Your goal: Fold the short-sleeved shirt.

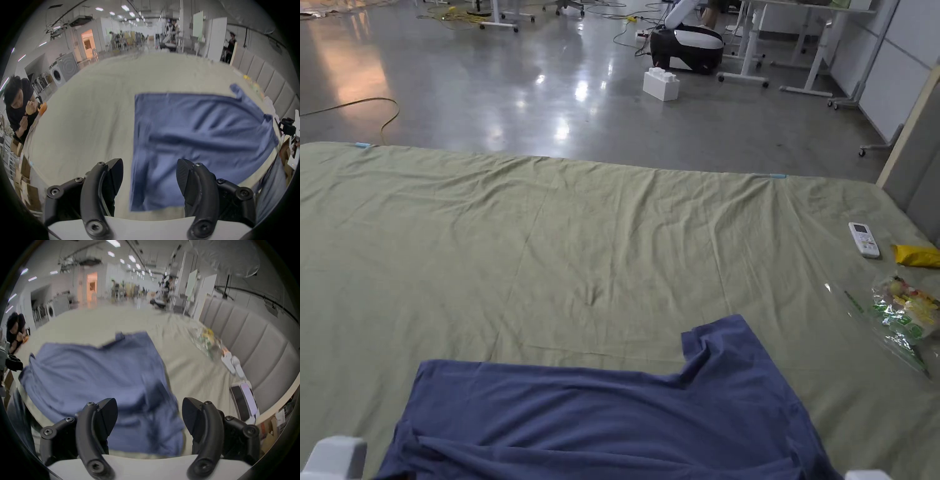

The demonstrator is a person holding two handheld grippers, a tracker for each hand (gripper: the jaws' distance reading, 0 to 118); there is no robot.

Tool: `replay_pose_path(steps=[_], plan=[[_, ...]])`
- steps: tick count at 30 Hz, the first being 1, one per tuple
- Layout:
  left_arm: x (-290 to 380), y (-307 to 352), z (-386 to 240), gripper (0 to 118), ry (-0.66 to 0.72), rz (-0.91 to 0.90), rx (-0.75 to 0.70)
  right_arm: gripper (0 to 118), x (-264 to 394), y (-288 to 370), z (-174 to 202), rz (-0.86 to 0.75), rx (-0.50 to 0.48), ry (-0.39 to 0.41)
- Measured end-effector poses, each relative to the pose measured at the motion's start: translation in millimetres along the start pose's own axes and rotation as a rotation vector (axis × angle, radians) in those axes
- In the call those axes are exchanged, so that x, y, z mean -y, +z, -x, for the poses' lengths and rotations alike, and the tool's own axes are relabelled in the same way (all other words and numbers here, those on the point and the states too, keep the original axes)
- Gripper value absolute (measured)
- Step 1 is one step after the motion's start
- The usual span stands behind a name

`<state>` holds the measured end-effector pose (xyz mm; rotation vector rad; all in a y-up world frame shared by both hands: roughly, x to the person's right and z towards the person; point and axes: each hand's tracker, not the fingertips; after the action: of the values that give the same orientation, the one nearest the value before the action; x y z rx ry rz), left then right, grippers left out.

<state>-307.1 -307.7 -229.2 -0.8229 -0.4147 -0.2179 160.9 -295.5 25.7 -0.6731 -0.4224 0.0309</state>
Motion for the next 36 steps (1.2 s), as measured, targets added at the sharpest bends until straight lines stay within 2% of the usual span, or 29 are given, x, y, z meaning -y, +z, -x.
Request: replay_pose_path(steps=[5, 7, 11, 13, 15, 17, 18, 20, 22, 28, 31, 36], plan=[[-40.2, 27.8, -42.3, 69, 0.010, -0.236, 0.005, 85, -40.4, 7.2, 36.5, -0.255, 0.001, -0.025], [-53.0, 38.1, -57.6, 69, 0.012, -0.348, -0.010, 79, -56.3, 8.5, 50.9, -0.332, 0.012, -0.028], [-69.8, 54.9, -78.4, 68, 0.018, -0.505, -0.041, 27, -84.5, 11.3, 71.0, -0.462, 0.047, -0.022], [-73.8, 53.2, -78.5, 64, 0.014, -0.565, -0.076, 22, -93.1, 9.7, 74.8, -0.457, 0.026, -0.088], [-75.3, 59.0, -83.2, 43, 0.006, -0.617, -0.089, 8, -100.5, 9.0, 79.4, -0.481, 0.028, -0.128], [-76.1, 58.9, -83.3, 9, 0.018, -0.640, -0.120, 5, -108.1, 12.8, 83.4, -0.553, 0.073, -0.109], [-76.2, 60.7, -82.8, 8, 0.032, -0.647, -0.120, 4, -112.2, 14.6, 84.8, -0.588, 0.078, -0.085], [-76.1, 64.0, -79.4, 5, 0.073, -0.660, -0.096, 4, -117.6, 10.5, 89.0, -0.556, 0.063, -0.121], [-74.7, 64.7, -79.7, 2, 0.067, -0.664, -0.117, 2, -123.7, 10.7, 91.5, -0.585, 0.077, -0.087], [-77.4, 53.3, -63.4, 2, 0.051, -0.615, -0.139, 1, -124.7, 9.2, 95.0, -0.584, 0.041, -0.080], [-85.0, 22.0, -36.5, 2, 0.078, -0.526, -0.122, 1, -120.8, 5.4, 95.2, -0.571, 0.033, -0.074], [-108.7, -37.2, -1.7, 2, 0.056, -0.263, -0.058, 1, -113.6, -6.1, 89.6, -0.509, 0.034, -0.058]])
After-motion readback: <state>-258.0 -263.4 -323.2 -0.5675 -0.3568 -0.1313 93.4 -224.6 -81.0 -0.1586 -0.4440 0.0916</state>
